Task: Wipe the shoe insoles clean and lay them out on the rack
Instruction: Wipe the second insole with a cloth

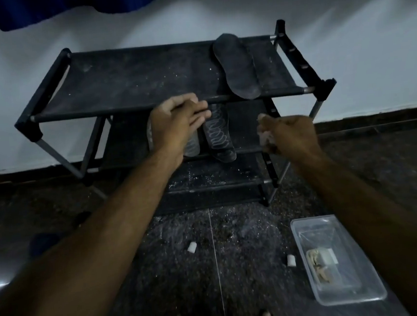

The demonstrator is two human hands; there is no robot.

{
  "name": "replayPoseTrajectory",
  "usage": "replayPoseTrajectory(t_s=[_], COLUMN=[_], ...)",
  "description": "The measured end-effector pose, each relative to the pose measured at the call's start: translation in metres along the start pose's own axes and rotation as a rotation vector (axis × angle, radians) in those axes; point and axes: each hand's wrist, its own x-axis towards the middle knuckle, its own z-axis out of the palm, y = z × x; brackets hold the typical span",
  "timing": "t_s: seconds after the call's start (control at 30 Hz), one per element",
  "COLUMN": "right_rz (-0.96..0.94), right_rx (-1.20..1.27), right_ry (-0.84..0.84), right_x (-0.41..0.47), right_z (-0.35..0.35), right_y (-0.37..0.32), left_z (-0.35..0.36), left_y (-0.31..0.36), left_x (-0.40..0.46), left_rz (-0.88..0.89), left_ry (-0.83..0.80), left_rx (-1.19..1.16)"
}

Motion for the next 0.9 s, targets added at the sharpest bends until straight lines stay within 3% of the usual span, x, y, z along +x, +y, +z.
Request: replayPoseTrajectory(t_s=[0.3,0.73,0.9], right_rz=[0.216,0.206,0.177], right_rx=[-0.053,-0.004,0.048], right_ry=[0.007,0.01,-0.019], right_x=[0.024,0.041,0.006], right_z=[0.056,0.081,0.073], right_y=[0.101,0.119,0.103], left_z=[-0.031,-0.016,-0.02], left_y=[-0.115,-0.14,-0.132], left_x=[-0.016,0.001,-0.011], left_rz=[-0.369,-0.4,-0.506], left_ry=[0.081,0.083,0.035], left_rx=[0.087,0.094,0.042])
